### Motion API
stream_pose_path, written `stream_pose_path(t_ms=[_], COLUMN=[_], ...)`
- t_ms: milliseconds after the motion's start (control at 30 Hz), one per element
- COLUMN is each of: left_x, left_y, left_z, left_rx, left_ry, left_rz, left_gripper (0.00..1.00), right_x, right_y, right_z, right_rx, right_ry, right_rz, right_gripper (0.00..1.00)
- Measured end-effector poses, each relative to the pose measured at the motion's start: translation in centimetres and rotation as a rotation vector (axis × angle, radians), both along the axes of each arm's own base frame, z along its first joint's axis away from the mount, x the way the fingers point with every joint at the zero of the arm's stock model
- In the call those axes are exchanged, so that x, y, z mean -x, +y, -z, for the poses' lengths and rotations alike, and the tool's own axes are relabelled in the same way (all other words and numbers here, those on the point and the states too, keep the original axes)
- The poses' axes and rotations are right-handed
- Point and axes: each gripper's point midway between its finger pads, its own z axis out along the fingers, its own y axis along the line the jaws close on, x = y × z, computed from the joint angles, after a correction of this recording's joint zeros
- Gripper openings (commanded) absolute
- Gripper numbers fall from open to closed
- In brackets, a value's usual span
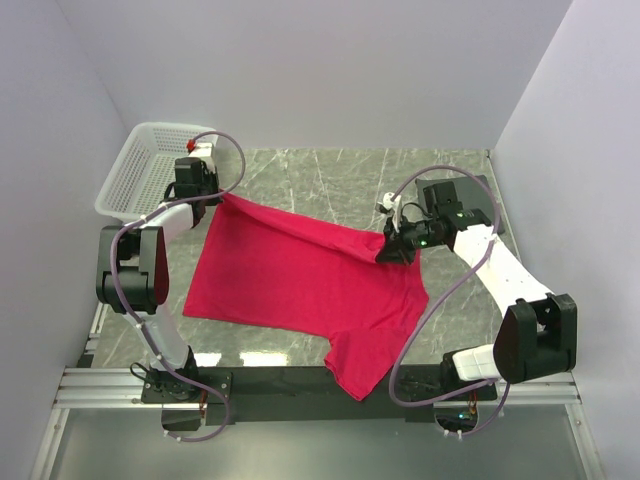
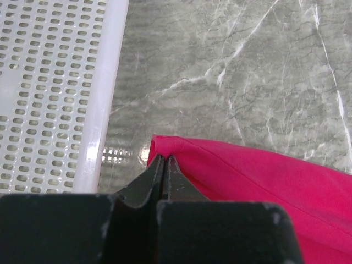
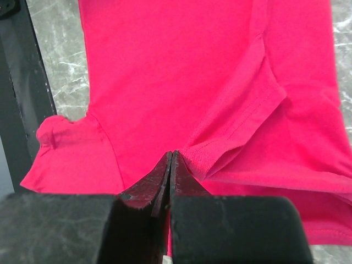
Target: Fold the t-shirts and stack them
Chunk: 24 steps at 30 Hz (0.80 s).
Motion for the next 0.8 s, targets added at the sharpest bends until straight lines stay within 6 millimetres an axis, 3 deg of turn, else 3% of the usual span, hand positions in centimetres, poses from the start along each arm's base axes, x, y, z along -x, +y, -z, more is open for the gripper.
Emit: stream_pose_path(t_ms=[800], left_x=[0.08], left_y=[0.18], left_z=[0.06], left_rx=[-0.015], left_ry=[0.001], left_rz=[-0.019], left_gripper=[0.02], right_x=[0.11], right_y=[-0.25], right_z=[1.04], right_rx=[0.025], right_ry=[0.017], right_rz=[0.021], right_gripper=[0.0])
